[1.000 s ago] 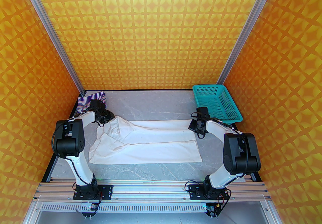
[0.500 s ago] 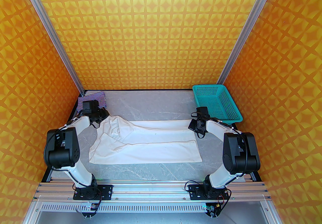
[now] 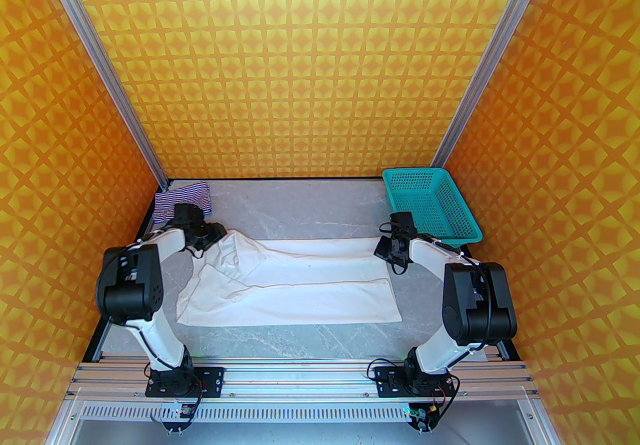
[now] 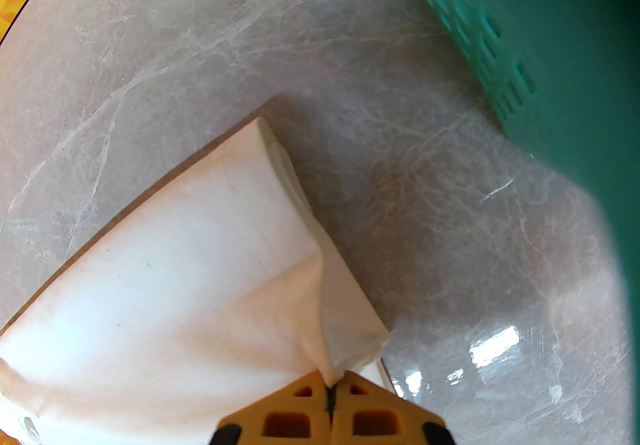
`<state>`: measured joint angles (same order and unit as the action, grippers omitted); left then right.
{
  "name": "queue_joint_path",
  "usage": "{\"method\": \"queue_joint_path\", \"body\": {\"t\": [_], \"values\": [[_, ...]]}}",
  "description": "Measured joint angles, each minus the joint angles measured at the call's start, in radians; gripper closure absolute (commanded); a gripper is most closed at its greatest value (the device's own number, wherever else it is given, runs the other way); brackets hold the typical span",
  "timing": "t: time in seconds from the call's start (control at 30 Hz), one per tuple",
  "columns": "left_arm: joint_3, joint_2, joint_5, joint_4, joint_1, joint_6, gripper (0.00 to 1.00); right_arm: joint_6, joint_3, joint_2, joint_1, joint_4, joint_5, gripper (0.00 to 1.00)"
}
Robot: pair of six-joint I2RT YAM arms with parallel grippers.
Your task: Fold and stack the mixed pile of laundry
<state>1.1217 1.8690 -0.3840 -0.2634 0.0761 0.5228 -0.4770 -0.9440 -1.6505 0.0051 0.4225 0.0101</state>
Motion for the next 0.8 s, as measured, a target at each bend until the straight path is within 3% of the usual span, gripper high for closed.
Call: {"method": "queue_joint_path", "body": {"t": [0.1,0.17,0.37,0.6,0.63,0.73,0.8], "values": [[0.032,0.045,0.010,-0.005,-0.005,0.010,0.92,0.000,0.000,0.000,0.000,0.000,0.000,1.00],[0.034,0.053,0.012,0.004,-0.004,0.014,1.00,0.000,0.000,0.000,0.000,0.000,0.000,1.00],[0.002,-0.017,0.009,0.047,0.014,0.011,1.00,-0.001,0.000,0.000,0.000,0.000,0.000,1.00],[-0.039,-0.152,-0.048,0.079,0.100,-0.007,1.00,-0.019,0.000,0.000,0.000,-0.008,0.001,1.00],[-0.050,-0.159,-0.055,0.083,0.106,-0.008,0.98,-0.022,0.001,0.000,0.000,-0.010,0.004,1.00],[-0.088,-0.156,-0.064,0.097,0.120,-0.013,0.72,-0.027,0.001,-0.001,0.000,-0.015,0.008,1.00],[-0.110,-0.145,-0.066,0.104,0.128,-0.006,0.66,-0.027,0.003,-0.003,0.000,-0.022,0.008,1.00]]}}
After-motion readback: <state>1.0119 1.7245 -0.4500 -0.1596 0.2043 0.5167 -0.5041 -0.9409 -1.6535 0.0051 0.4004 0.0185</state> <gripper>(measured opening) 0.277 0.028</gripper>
